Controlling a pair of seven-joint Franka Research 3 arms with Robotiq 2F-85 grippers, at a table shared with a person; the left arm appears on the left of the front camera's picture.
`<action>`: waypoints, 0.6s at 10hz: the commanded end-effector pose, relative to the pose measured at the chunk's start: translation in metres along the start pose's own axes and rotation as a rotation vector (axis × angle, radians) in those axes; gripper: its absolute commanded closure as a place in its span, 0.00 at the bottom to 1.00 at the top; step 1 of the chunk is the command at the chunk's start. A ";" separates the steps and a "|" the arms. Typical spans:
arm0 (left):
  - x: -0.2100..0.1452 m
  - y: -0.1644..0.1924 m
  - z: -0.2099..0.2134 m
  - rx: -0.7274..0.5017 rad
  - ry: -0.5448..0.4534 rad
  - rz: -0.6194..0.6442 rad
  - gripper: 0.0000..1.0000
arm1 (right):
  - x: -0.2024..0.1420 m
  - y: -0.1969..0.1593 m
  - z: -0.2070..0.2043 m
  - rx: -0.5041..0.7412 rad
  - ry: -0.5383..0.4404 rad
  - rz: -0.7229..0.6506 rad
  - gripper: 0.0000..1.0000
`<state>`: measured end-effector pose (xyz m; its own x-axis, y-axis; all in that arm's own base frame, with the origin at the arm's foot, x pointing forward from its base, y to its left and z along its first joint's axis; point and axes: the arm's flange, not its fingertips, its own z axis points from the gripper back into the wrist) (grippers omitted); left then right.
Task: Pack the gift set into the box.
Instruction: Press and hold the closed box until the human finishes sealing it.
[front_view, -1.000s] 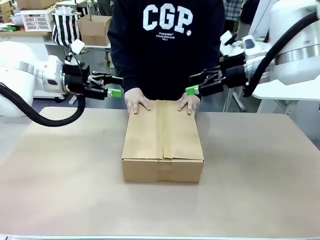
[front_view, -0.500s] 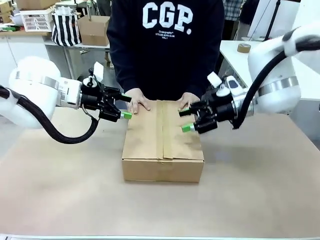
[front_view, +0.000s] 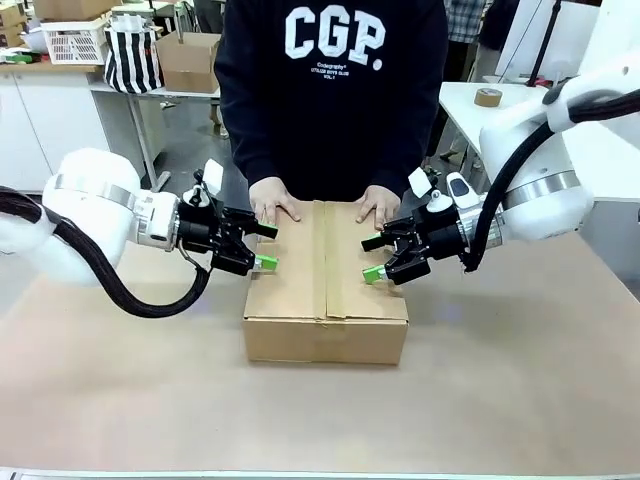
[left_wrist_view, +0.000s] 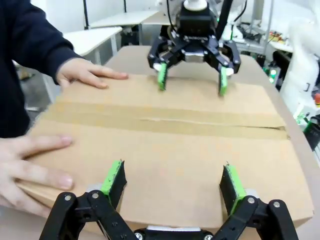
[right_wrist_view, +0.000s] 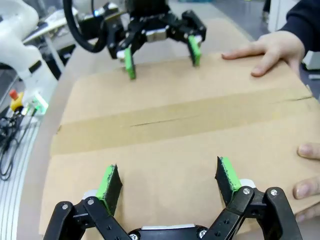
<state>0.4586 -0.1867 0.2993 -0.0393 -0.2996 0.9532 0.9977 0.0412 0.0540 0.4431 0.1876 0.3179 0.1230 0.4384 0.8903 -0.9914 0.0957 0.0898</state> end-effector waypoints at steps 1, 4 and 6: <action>-0.006 -0.002 -0.010 -0.010 0.015 0.010 0.00 | 0.001 -0.002 -0.010 -0.051 0.026 0.006 0.00; -0.006 -0.001 -0.010 0.012 0.062 -0.001 0.00 | -0.012 -0.005 -0.013 0.016 0.069 -0.015 0.00; -0.006 -0.001 -0.012 -0.005 0.115 0.014 0.00 | -0.018 -0.007 -0.015 0.044 0.087 -0.052 0.00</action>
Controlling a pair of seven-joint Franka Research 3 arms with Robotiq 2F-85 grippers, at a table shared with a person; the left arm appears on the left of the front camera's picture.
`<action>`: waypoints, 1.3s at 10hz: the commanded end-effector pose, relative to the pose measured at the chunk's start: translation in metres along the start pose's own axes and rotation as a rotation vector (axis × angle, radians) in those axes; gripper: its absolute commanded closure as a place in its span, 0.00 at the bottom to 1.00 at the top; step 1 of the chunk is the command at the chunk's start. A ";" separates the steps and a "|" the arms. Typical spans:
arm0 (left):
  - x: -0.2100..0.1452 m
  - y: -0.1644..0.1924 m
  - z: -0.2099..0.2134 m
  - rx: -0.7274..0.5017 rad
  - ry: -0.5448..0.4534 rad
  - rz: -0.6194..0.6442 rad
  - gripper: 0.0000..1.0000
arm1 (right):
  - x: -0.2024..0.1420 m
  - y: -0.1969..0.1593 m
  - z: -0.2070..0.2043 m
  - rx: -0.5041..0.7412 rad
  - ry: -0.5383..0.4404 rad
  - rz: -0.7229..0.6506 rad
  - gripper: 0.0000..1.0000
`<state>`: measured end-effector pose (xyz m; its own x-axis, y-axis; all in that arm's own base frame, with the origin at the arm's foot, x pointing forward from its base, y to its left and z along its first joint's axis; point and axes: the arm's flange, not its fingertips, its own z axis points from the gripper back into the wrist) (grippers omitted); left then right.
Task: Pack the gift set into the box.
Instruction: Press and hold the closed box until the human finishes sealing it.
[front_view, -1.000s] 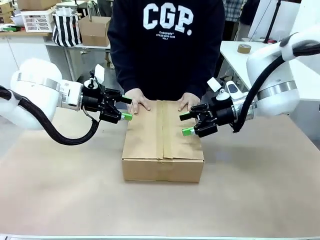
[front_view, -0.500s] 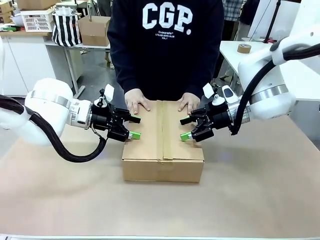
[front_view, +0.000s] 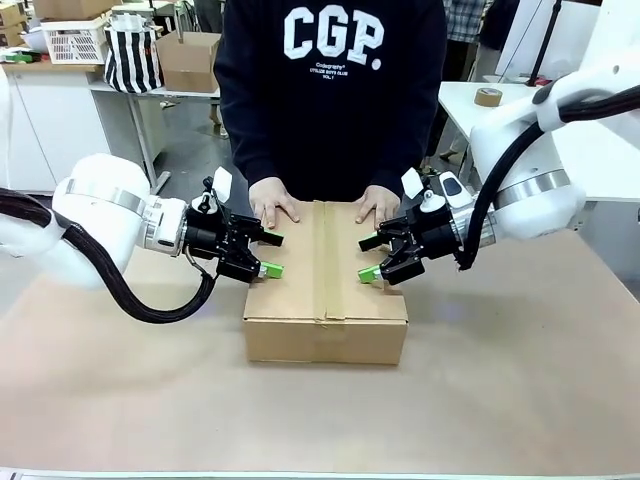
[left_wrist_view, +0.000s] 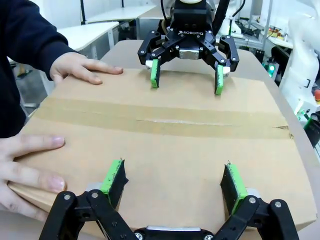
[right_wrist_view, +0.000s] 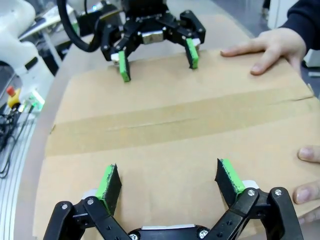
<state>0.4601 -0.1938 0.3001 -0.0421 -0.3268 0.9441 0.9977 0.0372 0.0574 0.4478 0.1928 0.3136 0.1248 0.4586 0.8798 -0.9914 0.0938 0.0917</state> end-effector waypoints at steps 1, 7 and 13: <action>-0.007 -0.001 -0.008 -0.014 0.107 0.043 0.00 | 0.001 0.002 0.002 -0.006 0.000 0.006 0.00; 0.000 0.000 0.000 0.000 0.000 0.000 0.00 | 0.001 0.002 0.002 -0.006 0.000 0.006 0.00; 0.000 0.000 0.000 0.000 0.000 0.000 0.00 | 0.001 0.002 0.002 -0.006 0.000 0.006 0.00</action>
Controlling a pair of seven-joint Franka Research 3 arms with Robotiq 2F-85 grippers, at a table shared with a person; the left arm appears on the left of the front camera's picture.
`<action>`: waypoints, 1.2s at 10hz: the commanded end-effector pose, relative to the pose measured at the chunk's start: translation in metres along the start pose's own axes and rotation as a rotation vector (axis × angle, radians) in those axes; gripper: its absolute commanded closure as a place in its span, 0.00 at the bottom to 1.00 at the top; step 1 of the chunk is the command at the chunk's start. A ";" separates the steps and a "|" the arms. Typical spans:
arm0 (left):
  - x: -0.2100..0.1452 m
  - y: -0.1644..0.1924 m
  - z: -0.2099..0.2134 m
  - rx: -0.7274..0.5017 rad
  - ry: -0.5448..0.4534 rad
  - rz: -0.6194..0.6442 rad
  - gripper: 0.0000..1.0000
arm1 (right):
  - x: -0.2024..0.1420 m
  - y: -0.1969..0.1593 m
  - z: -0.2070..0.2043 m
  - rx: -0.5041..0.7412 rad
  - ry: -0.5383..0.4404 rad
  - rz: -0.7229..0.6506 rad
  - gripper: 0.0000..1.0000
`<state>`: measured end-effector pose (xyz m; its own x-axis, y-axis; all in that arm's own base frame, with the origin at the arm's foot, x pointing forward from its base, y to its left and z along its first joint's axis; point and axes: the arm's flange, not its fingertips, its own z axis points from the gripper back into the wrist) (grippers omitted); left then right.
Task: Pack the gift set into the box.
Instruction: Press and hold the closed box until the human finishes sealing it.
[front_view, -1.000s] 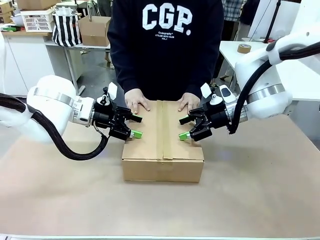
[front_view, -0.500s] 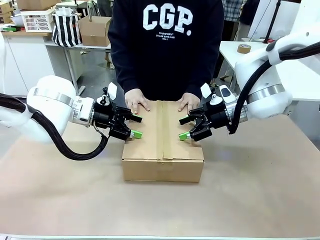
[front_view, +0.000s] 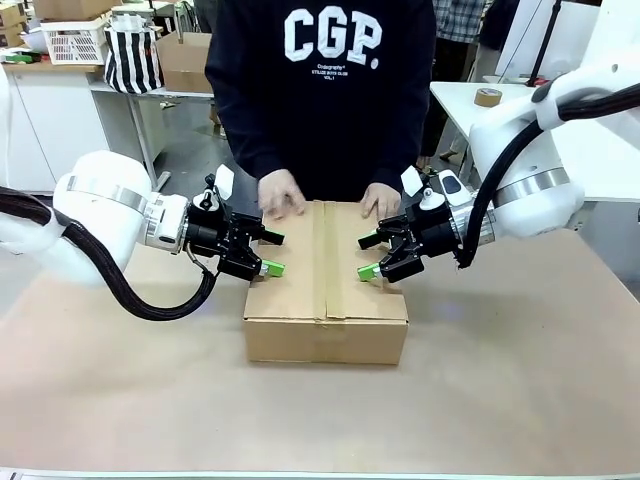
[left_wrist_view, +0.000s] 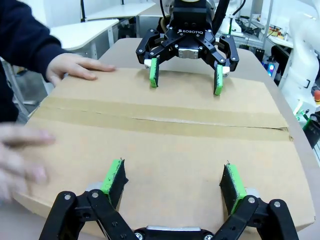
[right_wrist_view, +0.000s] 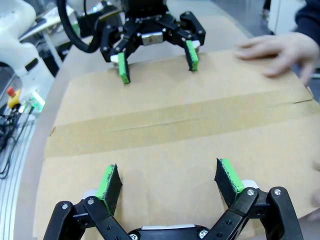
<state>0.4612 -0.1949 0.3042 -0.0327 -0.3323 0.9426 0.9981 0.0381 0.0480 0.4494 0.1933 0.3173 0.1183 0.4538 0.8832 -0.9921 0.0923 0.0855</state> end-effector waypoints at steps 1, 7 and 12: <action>-0.004 -0.001 0.000 0.002 -0.006 -0.009 0.00 | -0.003 0.003 0.000 -0.005 0.006 0.000 0.00; -0.004 -0.001 0.000 0.002 -0.006 -0.009 0.00 | -0.003 0.003 0.000 -0.005 0.006 0.000 0.00; -0.004 -0.001 0.000 0.002 -0.006 -0.009 0.00 | -0.003 0.003 0.000 -0.005 0.006 0.000 0.00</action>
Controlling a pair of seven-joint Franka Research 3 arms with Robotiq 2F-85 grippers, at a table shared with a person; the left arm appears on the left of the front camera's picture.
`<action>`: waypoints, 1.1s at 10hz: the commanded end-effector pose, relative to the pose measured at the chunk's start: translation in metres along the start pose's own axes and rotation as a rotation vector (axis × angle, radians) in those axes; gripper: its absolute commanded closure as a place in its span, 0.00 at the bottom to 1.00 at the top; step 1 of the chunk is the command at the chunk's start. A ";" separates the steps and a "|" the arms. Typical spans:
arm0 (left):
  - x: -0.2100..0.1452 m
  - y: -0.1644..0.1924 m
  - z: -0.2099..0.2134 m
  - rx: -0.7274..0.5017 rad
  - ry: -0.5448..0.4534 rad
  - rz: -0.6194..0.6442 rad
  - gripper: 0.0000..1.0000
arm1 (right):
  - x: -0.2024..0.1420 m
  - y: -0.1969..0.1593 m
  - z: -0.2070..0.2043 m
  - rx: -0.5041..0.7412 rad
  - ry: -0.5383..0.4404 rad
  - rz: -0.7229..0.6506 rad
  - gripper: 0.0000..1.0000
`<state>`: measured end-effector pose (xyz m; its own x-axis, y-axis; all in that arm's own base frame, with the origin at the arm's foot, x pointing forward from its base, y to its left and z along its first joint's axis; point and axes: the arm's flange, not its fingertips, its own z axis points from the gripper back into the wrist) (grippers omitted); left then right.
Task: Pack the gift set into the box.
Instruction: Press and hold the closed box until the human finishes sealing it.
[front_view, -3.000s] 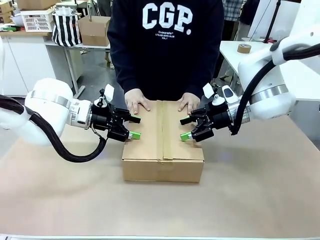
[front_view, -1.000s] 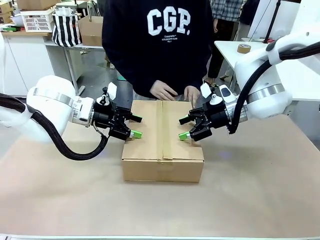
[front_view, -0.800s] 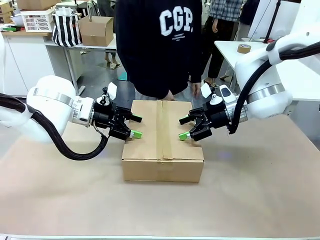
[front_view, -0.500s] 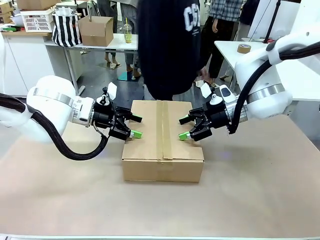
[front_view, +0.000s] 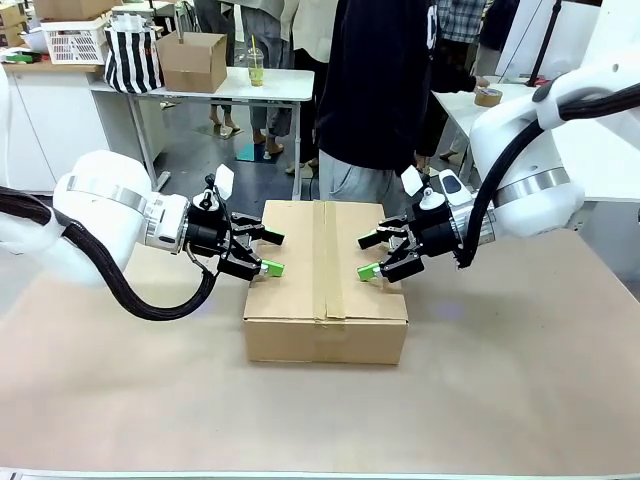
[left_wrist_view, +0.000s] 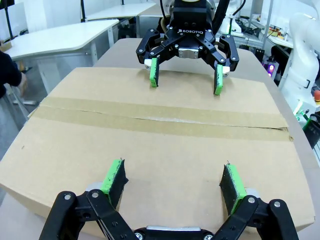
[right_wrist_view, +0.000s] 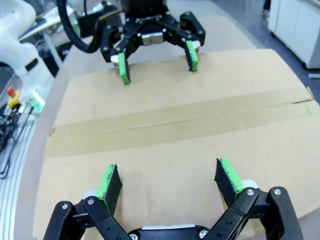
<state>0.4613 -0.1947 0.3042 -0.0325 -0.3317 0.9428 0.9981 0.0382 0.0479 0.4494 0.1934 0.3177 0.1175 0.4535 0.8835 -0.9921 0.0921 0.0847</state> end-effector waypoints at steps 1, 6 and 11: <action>-0.004 -0.001 0.000 0.002 -0.006 -0.009 0.00 | -0.004 0.003 0.000 -0.005 0.006 -0.001 0.00; -0.004 -0.001 0.000 0.002 -0.006 -0.009 0.00 | -0.004 0.003 0.000 -0.005 0.006 -0.001 0.00; -0.004 -0.001 0.000 0.002 -0.006 -0.009 0.00 | -0.004 0.003 0.000 -0.005 0.006 -0.001 0.00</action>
<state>0.4613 -0.1947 0.3042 -0.0326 -0.3317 0.9428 0.9981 0.0383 0.0479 0.4494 0.1934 0.3178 0.1174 0.4535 0.8835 -0.9922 0.0920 0.0846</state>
